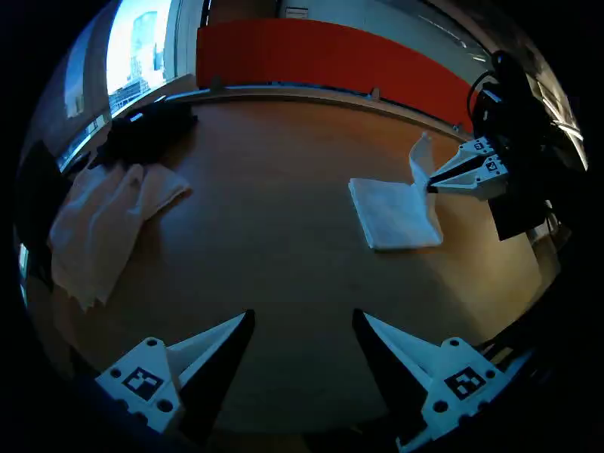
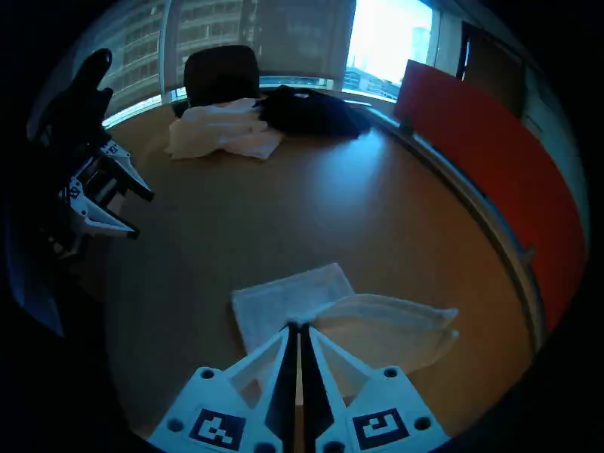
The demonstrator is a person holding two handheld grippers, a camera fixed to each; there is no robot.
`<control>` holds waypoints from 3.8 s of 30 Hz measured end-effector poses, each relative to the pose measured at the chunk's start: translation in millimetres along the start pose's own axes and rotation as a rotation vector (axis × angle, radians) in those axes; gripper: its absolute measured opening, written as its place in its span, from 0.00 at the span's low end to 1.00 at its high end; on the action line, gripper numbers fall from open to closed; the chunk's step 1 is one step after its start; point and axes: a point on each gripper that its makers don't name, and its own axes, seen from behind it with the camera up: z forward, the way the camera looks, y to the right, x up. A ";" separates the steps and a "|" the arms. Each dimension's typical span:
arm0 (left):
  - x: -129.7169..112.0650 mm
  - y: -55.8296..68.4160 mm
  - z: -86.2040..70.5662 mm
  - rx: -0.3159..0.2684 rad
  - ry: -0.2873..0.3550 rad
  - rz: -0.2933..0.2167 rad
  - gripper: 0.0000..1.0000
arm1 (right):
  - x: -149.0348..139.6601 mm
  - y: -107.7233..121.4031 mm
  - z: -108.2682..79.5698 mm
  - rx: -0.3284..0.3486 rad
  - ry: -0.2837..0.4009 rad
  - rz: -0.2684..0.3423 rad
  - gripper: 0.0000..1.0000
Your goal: Fold towel
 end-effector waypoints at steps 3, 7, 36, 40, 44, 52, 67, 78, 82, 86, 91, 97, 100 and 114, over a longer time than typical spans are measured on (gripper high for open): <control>-3.0 -3.5 -1.8 0.008 -0.002 -0.012 0.96 | -1.6 -5.9 8.0 0.018 -0.011 -0.005 0.02; -5.8 -6.8 -3.2 0.015 -0.004 -0.025 0.96 | -6.0 -8.8 16.2 0.027 -0.027 -0.004 0.02; -5.1 -8.1 -1.6 0.015 -0.007 -0.014 0.96 | -34.0 -7.9 11.0 -0.020 -0.054 0.079 0.67; -4.8 -7.5 -0.9 0.012 -0.008 -0.011 0.96 | -47.9 -8.9 7.6 -0.035 -0.070 0.101 0.67; -4.3 -6.5 0.2 0.009 -0.009 -0.008 0.96 | -63.3 -10.9 3.2 -0.047 -0.089 0.120 0.67; -3.6 -2.5 2.0 0.002 -0.009 0.000 0.96 | -84.5 -15.8 -2.2 -0.061 -0.116 0.146 0.67; -5.5 -0.1 2.4 -0.004 -0.013 0.008 0.96 | -117.3 -22.1 1.4 -0.080 -0.162 0.193 0.62; -5.6 -0.1 1.9 -0.005 -0.013 0.013 0.96 | -120.6 -25.6 5.6 -0.080 -0.150 0.234 0.38; -5.3 0.4 1.7 -0.006 -0.014 0.016 0.96 | -120.0 -27.0 6.0 -0.077 -0.147 0.241 0.27; -5.4 0.7 1.3 -0.008 -0.013 0.018 0.96 | -118.8 -28.2 7.2 -0.077 -0.142 0.239 0.13; -6.6 1.6 1.0 -0.010 -0.013 0.019 0.95 | -116.3 -27.2 8.2 -0.088 -0.131 0.238 0.04; -5.1 2.1 1.2 -0.015 -0.010 0.025 0.96 | -103.1 -19.7 2.0 -0.106 -0.104 0.237 0.03; -3.0 1.9 0.9 -0.018 -0.005 0.029 0.96 | -91.0 -11.0 -5.2 -0.123 -0.086 0.232 0.03; 12.1 9.6 -2.1 -0.036 0.037 0.054 0.96 | -11.2 39.5 -38.1 -0.188 -0.019 0.147 0.03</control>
